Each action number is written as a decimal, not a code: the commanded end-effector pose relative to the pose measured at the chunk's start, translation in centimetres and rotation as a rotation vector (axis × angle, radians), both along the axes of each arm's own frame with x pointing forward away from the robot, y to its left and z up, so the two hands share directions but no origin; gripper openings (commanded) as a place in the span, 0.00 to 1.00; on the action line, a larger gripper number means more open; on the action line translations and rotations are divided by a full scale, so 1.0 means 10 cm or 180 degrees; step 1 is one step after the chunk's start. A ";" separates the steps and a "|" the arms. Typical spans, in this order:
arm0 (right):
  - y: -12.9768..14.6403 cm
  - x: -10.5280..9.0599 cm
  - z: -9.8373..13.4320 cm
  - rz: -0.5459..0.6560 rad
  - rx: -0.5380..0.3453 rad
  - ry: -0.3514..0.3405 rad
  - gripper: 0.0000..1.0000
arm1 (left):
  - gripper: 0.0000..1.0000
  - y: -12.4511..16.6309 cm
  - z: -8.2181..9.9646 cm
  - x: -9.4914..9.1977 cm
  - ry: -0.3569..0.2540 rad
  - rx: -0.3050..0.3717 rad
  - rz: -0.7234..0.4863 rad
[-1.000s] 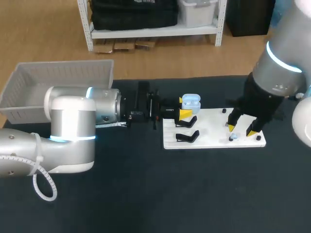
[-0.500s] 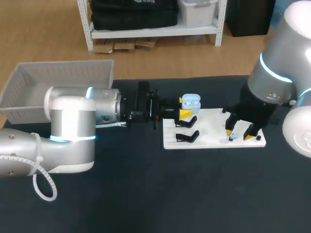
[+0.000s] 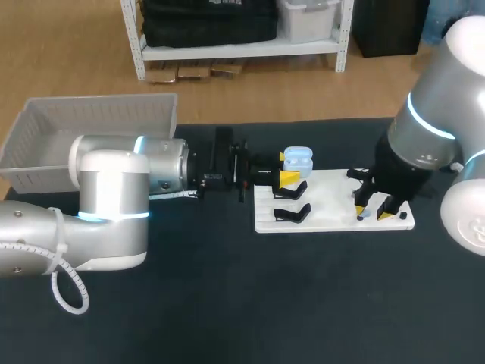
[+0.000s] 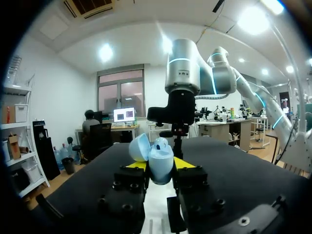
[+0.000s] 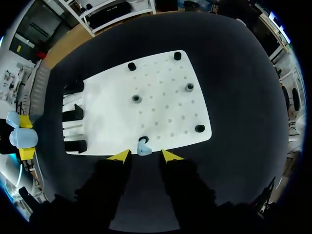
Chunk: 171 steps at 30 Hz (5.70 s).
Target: Pick up each earbud case from the left stands, insert the matching earbuds, close the lid, and place the case in the box.
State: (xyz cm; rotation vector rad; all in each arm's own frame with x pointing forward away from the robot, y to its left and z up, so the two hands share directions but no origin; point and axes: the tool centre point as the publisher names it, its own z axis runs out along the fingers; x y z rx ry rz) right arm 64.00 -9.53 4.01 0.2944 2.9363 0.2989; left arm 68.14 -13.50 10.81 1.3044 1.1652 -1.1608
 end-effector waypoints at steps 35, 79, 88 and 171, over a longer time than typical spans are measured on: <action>0.03 0.08 -0.11 -0.0017 0.0000 0.0106 0.05 | 0.00 0.00 -0.01 0.00 -0.0011 -0.0015 0.0011; 0.43 -0.32 1.61 0.0718 -0.0046 0.0020 0.00 | 0.00 -0.04 -0.09 -0.20 -0.0038 -0.0040 0.0111; 0.66 -0.37 1.59 0.0802 -0.0268 0.0304 0.00 | 0.00 -0.10 -0.10 -0.21 -0.0061 -0.0079 0.0147; 1.21 -0.02 1.21 0.1841 -0.0456 -0.0112 0.00 | 0.00 -0.11 -0.11 -0.21 -0.0063 -0.0081 0.0149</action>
